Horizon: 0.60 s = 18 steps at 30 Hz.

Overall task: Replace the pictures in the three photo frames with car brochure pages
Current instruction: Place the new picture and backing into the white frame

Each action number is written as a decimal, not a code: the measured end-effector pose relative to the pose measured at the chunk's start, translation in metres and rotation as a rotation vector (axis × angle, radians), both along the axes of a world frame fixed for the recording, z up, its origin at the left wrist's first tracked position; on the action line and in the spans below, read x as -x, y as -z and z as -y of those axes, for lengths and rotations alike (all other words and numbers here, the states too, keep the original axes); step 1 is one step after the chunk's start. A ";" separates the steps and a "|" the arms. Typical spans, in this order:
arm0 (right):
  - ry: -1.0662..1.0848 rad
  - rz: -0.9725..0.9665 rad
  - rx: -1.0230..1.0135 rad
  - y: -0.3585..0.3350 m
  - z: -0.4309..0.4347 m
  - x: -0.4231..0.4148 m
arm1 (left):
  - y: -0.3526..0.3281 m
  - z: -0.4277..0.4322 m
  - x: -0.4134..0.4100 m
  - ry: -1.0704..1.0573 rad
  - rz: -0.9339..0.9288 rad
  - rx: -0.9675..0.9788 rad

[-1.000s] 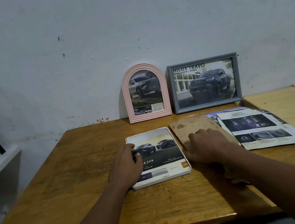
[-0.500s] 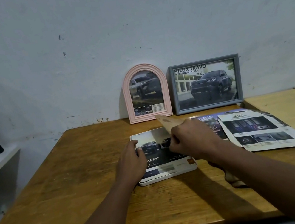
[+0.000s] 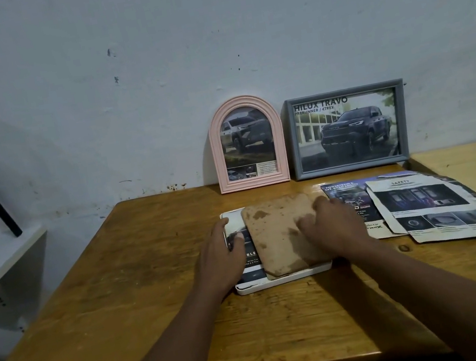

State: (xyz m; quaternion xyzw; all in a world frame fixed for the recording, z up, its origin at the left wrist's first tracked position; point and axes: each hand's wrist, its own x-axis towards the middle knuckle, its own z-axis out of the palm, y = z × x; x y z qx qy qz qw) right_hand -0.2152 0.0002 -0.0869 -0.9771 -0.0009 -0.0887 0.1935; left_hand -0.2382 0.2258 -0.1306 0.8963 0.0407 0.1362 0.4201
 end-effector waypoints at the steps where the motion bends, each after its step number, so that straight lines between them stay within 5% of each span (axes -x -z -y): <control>1: 0.027 -0.058 0.007 0.005 0.006 -0.003 | 0.001 0.001 0.000 0.001 0.006 -0.033; 8: -0.078 -0.034 -0.132 0.005 -0.008 -0.003 | 0.004 -0.001 0.002 0.041 -0.018 -0.101; 18: -0.117 -0.002 0.024 0.014 -0.013 0.009 | 0.002 0.000 0.001 0.030 -0.017 -0.134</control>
